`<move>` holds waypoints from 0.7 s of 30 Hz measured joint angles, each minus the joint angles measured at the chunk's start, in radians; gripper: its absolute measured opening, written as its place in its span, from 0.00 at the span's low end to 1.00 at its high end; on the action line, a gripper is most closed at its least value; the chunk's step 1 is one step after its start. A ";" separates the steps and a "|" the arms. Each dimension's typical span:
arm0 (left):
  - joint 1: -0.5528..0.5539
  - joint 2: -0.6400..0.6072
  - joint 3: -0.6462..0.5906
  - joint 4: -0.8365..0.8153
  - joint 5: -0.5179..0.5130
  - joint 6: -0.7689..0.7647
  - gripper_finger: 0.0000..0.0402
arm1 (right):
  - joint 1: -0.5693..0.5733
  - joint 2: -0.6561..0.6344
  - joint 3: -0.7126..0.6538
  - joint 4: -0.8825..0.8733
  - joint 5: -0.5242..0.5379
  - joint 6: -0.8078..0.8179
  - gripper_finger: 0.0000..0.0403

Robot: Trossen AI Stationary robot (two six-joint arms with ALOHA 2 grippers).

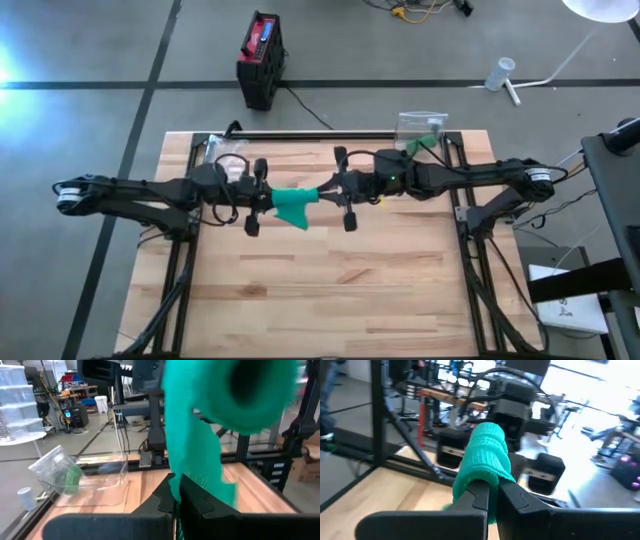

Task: Roll bandage
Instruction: Roll the dark green bandage

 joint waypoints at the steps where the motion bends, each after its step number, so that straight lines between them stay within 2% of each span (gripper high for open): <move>1: -0.001 -0.004 -0.005 0.007 0.000 -0.009 0.00 | 0.000 0.000 0.002 0.001 0.017 0.000 0.01; 4: -0.002 -0.019 -0.015 0.027 0.000 -0.029 0.00 | 0.000 0.000 0.005 0.002 0.065 0.000 0.01; 10: -0.002 -0.033 -0.015 0.055 0.000 -0.032 0.00 | 0.000 0.003 0.005 0.013 0.068 0.024 0.01; 16: -0.001 -0.011 -0.015 0.069 -0.008 -0.035 0.04 | -0.001 0.022 0.004 0.074 0.141 0.026 0.01; 21: -0.001 0.001 -0.015 0.071 -0.008 -0.036 0.07 | -0.001 0.024 0.004 0.082 0.149 0.007 0.01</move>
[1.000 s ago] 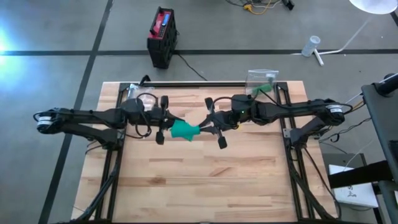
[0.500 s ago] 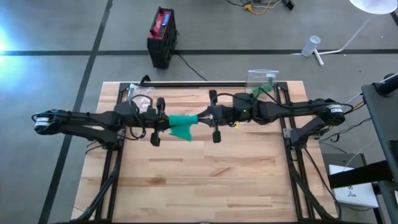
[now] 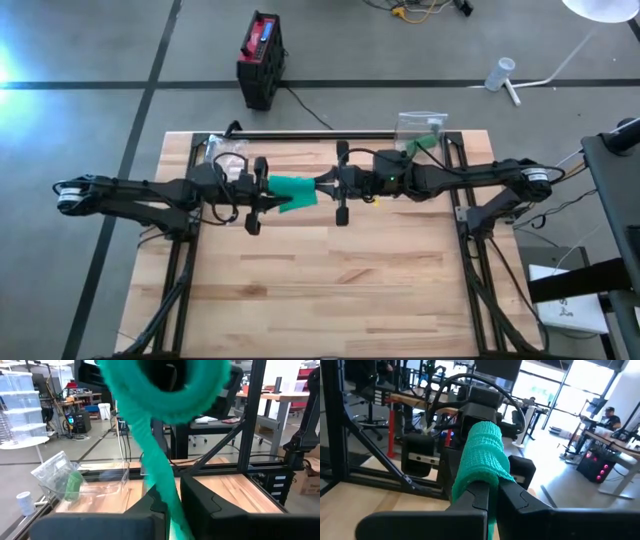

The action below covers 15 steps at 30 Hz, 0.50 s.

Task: Roll bandage
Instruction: Roll the dark green bandage

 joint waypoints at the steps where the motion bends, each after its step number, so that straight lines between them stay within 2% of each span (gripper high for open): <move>1: 0.000 0.000 0.000 0.000 0.000 0.000 0.08 | 0.000 0.000 0.000 -0.002 0.000 -0.003 0.01; 10: 0.000 -0.029 0.000 -0.038 -0.002 0.042 0.18 | -0.002 0.001 0.000 -0.004 0.000 -0.009 0.01; 15: 0.000 -0.029 0.000 -0.067 -0.100 0.090 0.26 | -0.002 0.001 0.000 -0.004 0.000 -0.010 0.01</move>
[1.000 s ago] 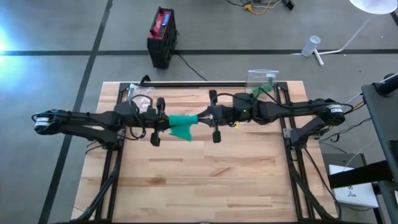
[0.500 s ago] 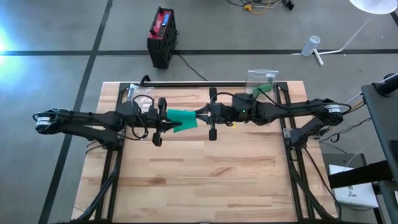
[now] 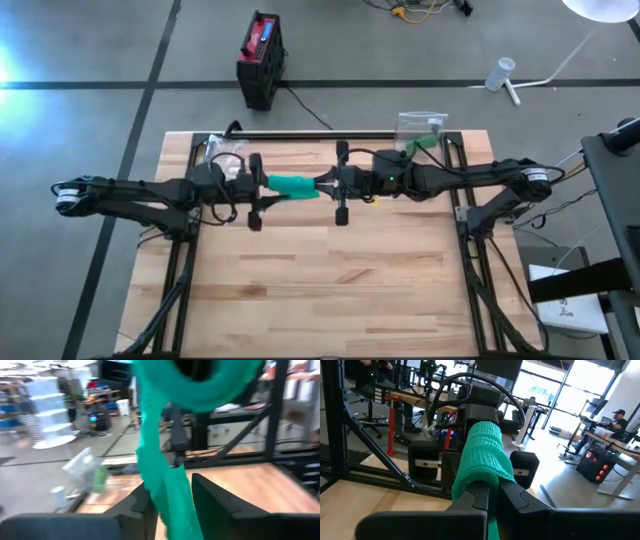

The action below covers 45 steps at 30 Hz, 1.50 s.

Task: Roll bandage
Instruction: Roll the dark green bandage

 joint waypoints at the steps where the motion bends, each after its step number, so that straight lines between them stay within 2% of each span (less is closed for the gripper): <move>1: 0.000 -0.001 0.000 -0.005 -0.015 0.014 0.27 | 0.000 0.000 0.000 -0.001 0.000 0.000 0.01; 6: 0.001 -0.012 0.000 -0.020 -0.057 0.110 0.34 | 0.000 0.000 0.000 -0.001 0.000 0.000 0.01; 11: 0.000 -0.032 0.000 -0.050 -0.057 0.131 0.40 | 0.000 0.000 0.000 -0.002 -0.002 -0.001 0.01; 18: 0.000 -0.154 0.000 -0.159 -0.057 0.189 0.47 | -0.001 -0.032 -0.001 -0.068 -0.013 -0.030 0.01; 23: 0.000 -0.230 0.000 -0.147 -0.050 0.180 0.49 | -0.014 -0.070 -0.002 -0.110 -0.229 -0.042 0.01; 30: -0.001 -0.217 0.001 -0.009 0.102 0.117 0.47 | -0.022 -0.084 -0.002 -0.117 -0.258 -0.094 0.01; 41: 0.000 -0.124 0.001 0.126 0.101 0.121 0.39 | -0.046 -0.079 -0.002 -0.113 -0.240 -0.050 0.01; 45: 0.000 -0.082 0.001 0.169 0.071 0.137 0.37 | -0.046 -0.079 -0.002 -0.114 -0.240 -0.061 0.01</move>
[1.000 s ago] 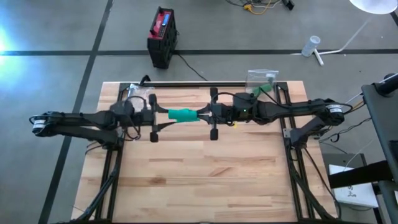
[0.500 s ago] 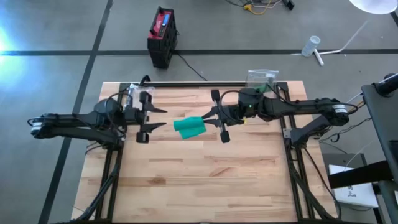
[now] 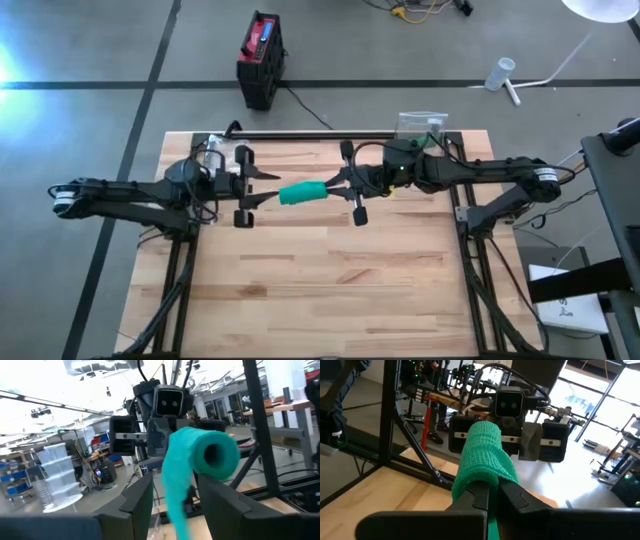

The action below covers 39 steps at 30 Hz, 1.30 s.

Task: Roll bandage
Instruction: Roll the dark green bandage

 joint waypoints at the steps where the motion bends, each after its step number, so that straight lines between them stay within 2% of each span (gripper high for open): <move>1: 0.000 0.011 0.000 0.013 -0.003 0.000 0.36 | 0.000 0.000 0.000 -0.001 0.000 -0.004 0.01; 11: 0.000 0.044 0.002 0.061 0.007 -0.090 0.32 | 0.000 0.000 0.000 -0.034 0.000 -0.016 0.01; 15: 0.000 0.035 0.012 0.004 0.040 -0.138 0.31 | 0.000 0.000 0.000 -0.052 0.000 -0.015 0.01; 24: 0.000 -0.007 0.014 -0.095 0.051 -0.125 0.30 | -0.001 0.000 0.000 -0.052 0.000 -0.024 0.01; 30: 0.000 0.001 0.014 -0.044 0.067 -0.168 0.36 | -0.001 0.000 0.000 -0.052 0.001 -0.024 0.01; 39: 0.000 0.077 0.014 0.041 0.066 -0.175 0.49 | -0.001 0.000 0.000 -0.052 0.030 -0.024 0.01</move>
